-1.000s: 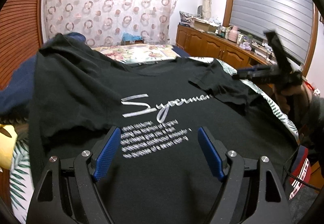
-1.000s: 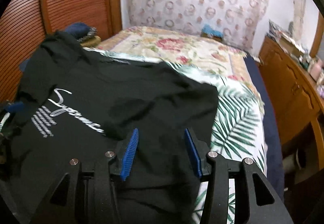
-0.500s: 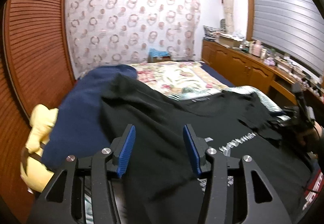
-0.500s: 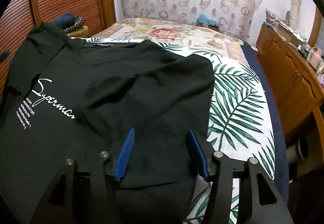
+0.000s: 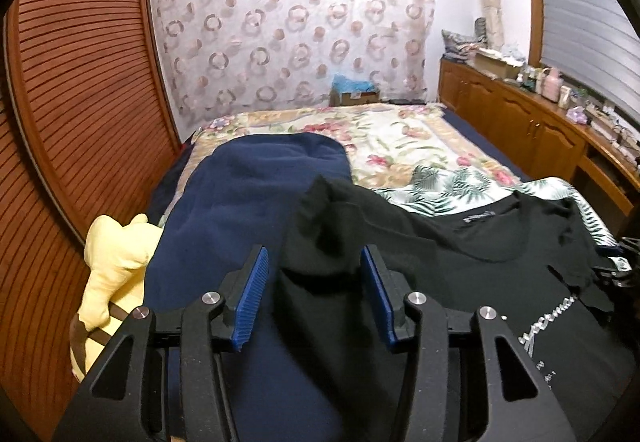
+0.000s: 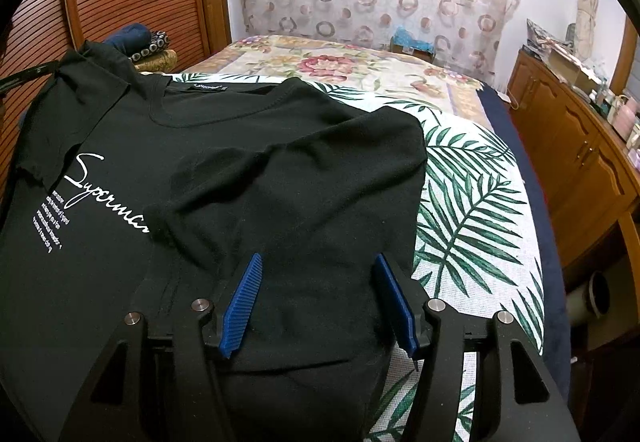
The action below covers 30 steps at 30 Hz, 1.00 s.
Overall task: Fold small clothes
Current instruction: 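Grasp the folded edge of the shirt beside the navy cloth with the left tool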
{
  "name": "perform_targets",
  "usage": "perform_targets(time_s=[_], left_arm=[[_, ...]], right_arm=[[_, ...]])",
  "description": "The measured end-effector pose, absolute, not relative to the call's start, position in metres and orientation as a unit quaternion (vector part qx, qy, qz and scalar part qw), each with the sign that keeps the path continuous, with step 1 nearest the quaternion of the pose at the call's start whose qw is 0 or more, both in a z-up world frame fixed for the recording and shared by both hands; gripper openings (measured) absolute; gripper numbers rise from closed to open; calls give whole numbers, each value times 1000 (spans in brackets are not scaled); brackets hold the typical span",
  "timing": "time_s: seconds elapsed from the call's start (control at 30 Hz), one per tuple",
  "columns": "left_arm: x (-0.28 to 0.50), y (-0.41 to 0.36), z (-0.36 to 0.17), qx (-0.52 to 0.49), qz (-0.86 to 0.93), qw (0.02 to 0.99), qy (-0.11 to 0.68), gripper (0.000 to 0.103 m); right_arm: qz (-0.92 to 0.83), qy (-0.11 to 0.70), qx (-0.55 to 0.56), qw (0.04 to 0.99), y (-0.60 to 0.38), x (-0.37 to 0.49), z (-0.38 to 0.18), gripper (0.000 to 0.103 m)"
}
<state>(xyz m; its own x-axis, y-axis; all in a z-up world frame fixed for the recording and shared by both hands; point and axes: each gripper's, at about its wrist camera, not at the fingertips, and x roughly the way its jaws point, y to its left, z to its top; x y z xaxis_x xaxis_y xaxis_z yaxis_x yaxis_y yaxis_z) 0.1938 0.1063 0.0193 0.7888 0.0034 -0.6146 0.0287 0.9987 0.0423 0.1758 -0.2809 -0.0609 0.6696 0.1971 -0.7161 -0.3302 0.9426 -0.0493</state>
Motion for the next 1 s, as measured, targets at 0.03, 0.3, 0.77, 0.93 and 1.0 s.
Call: perform_targets(time_s=[0.03,0.3,0.77,0.93,1.0], left_arm=[[199,108,18,27,-5,944,329,50],[224,108,10,31,-14,932,361,50],[155,65,41,53,-93,951,289,5],[140,55,40,54,-108,952,282,5],[138,52,38,56,-112,952,281,5]], right_arm=[[145,380,-88,909,-281,176,-61,61],[145,379,-89,910,-281,175,-60,61],[151,382,-77,908,-288,178,-56,61],[135,369,-40,919,-308,197,-34,61],[127,379,-40,916,-309,213,-33,61]])
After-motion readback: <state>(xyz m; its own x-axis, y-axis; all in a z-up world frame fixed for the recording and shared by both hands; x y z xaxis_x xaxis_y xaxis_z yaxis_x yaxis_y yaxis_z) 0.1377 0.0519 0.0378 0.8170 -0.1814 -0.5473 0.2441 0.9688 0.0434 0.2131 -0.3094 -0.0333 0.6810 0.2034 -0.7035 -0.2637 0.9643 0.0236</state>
